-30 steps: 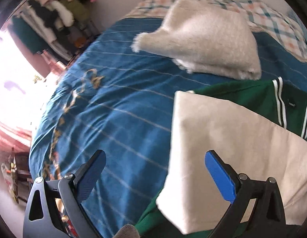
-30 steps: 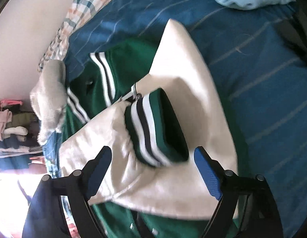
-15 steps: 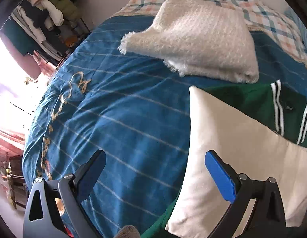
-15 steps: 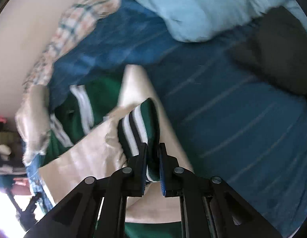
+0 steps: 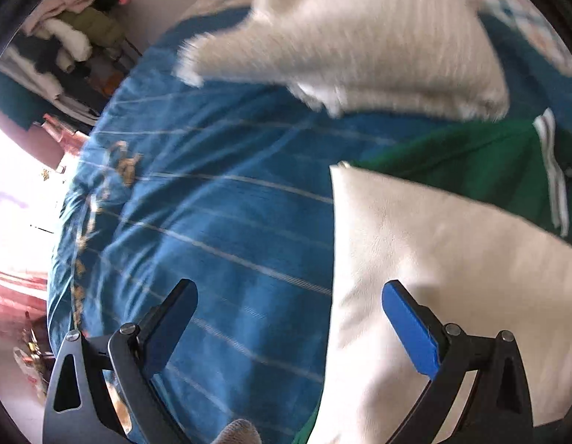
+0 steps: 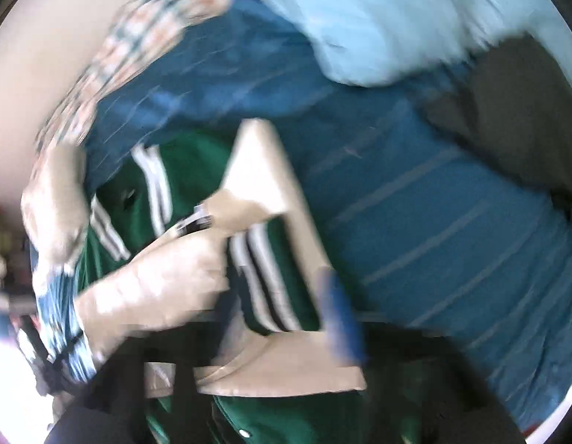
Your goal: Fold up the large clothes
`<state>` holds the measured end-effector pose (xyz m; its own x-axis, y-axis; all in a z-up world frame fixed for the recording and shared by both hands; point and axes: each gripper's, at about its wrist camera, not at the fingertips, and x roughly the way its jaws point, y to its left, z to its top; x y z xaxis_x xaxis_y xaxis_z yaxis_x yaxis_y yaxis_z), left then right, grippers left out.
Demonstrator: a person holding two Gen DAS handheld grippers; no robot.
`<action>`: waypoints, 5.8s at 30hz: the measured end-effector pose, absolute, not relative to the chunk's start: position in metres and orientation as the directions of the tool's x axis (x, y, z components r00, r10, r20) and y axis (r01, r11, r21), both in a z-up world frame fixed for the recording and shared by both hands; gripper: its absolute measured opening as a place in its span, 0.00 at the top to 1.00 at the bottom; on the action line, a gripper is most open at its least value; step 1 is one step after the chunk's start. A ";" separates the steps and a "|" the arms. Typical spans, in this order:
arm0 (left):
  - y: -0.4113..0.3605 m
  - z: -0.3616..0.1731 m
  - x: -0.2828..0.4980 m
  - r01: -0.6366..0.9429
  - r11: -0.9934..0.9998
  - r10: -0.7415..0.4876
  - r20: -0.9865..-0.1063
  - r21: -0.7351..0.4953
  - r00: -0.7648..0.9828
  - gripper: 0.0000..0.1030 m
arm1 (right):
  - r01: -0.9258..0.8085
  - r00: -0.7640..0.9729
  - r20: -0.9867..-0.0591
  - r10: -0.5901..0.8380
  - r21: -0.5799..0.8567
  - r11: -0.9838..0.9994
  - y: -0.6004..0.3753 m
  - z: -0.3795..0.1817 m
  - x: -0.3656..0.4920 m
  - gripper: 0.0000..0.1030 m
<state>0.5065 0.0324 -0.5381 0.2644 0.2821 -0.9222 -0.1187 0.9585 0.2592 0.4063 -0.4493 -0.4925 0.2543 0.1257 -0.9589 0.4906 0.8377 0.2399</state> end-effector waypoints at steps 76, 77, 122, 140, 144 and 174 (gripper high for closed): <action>-0.031 -0.602 0.238 -0.011 0.973 0.229 -0.954 0.231 0.192 0.00 | 0.403 -0.058 -0.974 0.218 0.177 0.898 -0.291 -0.594 0.211 0.88; -0.032 -0.600 0.240 0.000 0.972 0.231 -0.957 0.234 0.177 0.00 | 0.425 -0.048 -0.968 0.245 0.202 0.882 -0.296 -0.591 0.209 0.90; -0.024 -0.530 0.165 0.037 0.916 0.392 -0.911 0.400 0.132 0.00 | 0.280 -0.267 -0.821 0.504 0.434 0.856 -0.240 -0.557 0.140 0.82; -0.191 -0.477 0.303 0.188 0.955 0.148 -0.919 0.229 0.364 0.00 | 0.199 0.136 -0.989 0.060 0.087 0.976 -0.451 -0.430 0.237 0.42; -0.230 -0.525 0.317 0.232 0.925 0.217 -0.920 0.301 0.328 0.00 | 0.116 0.083 -0.996 0.032 0.041 0.992 -0.464 -0.483 0.265 0.42; -0.176 -0.527 0.322 -0.047 0.925 0.380 -0.908 0.377 0.176 0.00 | 0.369 -0.071 -0.977 0.200 0.161 0.915 -0.615 -0.554 0.302 0.55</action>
<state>0.3224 -0.1758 -0.5269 0.1757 0.3797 -0.9083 -0.0473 0.9248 0.3775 0.3019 -0.6154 -0.5544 -0.0708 0.2000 -0.9772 0.3690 0.9155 0.1607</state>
